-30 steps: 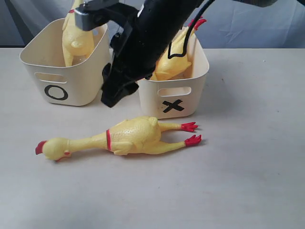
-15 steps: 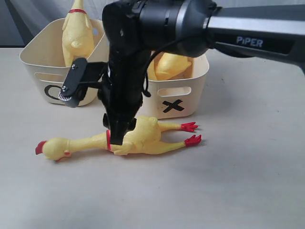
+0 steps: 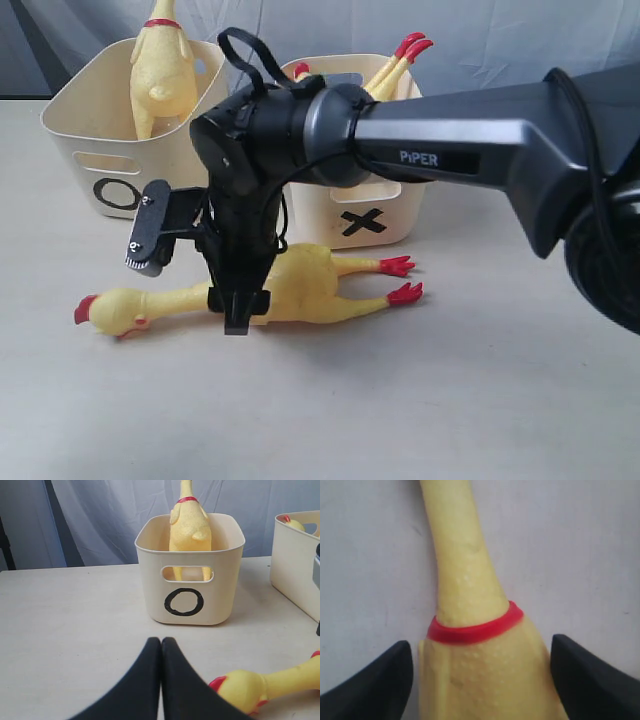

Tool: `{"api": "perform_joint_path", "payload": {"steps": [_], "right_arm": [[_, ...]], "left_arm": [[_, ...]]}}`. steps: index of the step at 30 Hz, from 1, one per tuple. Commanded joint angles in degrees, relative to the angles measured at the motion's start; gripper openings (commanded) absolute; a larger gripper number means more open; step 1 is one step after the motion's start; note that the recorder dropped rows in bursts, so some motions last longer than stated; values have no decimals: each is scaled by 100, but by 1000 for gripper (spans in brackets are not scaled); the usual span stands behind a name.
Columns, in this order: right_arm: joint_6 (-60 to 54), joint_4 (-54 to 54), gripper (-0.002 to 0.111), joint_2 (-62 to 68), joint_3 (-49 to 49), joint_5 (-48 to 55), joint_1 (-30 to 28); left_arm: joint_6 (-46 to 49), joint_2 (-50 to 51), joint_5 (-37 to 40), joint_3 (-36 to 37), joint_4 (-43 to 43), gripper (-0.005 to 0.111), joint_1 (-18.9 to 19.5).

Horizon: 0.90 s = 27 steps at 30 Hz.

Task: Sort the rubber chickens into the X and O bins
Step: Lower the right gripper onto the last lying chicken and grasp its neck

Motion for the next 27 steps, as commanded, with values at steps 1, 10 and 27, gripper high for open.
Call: {"api": "perform_joint_path", "payload": {"steps": [1,10,27], "right_arm": [[-41,-45,72,159,28,-158,10],[-41,-175,55,350,28,-518,10],[113,163,-1,279,17,-356,10]], "left_arm": [[-12,-19,-39,-43,0,0,-65],[-12,-19,-39,-43,0,0,-65],[-12,-19,-39,-43,0,0,-65]]}}
